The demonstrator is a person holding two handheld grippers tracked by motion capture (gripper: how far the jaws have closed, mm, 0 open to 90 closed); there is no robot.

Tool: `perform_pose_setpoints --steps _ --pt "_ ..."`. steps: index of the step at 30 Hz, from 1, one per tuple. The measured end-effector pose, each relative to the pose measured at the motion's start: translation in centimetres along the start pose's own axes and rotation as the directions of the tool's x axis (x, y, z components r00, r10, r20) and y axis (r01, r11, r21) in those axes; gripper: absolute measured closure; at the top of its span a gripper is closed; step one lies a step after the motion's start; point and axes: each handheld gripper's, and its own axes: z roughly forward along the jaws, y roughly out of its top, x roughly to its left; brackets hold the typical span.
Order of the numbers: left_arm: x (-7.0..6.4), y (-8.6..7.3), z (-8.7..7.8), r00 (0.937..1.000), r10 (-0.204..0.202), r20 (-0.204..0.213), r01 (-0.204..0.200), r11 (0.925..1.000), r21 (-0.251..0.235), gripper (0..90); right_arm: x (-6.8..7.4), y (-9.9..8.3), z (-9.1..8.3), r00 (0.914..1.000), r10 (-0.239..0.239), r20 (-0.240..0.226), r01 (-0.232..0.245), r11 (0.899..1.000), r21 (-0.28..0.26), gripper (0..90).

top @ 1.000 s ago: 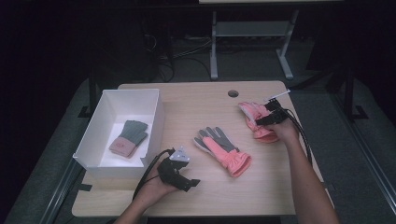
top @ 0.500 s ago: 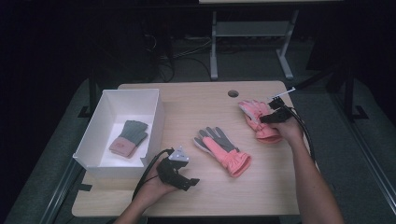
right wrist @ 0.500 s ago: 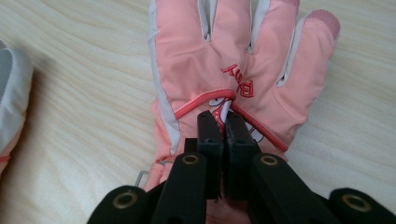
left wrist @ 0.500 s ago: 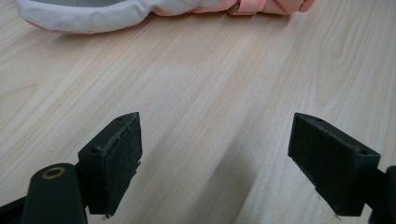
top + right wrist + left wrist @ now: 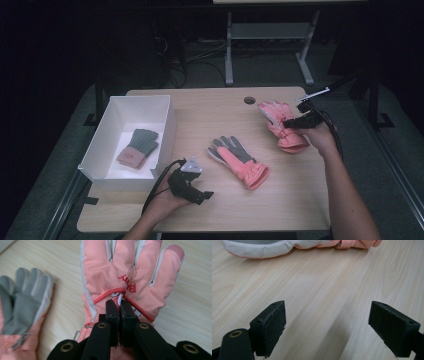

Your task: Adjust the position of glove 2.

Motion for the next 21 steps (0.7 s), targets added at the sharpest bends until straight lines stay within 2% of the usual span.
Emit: perform_pose_setpoints --steps 6,11,16,19,21 --pt "0.0 0.0 0.0 1.0 0.0 -0.002 0.0 1.0 0.003 14.0 1.5 -0.2 -1.3 0.9991 -0.015 -0.041 0.015 1.0 -0.009 87.2" --pt "0.0 0.0 0.0 1.0 -0.007 -0.003 0.007 1.0 -0.006 14.1 3.0 -0.4 -2.1 0.9956 -0.049 -0.08 0.047 0.999 -0.024 87.3" --pt "0.1 0.0 0.1 1.0 -0.006 -0.002 0.006 0.9999 -0.01 14.1 4.9 -0.8 -2.7 0.9883 -0.097 -0.118 0.093 0.995 -0.037 87.4" --pt "0.1 0.0 0.1 0.9999 0.015 -0.005 -0.014 0.9998 0.011 14.1 6.0 -0.8 -2.9 0.9837 -0.125 -0.129 0.122 0.992 -0.032 87.3" --pt "-0.1 0.1 0.2 0.9999 0.011 -0.005 -0.011 0.9999 0.003 14.1 6.7 -0.9 -2.9 0.9799 -0.139 -0.143 0.135 0.99 -0.037 87.3"
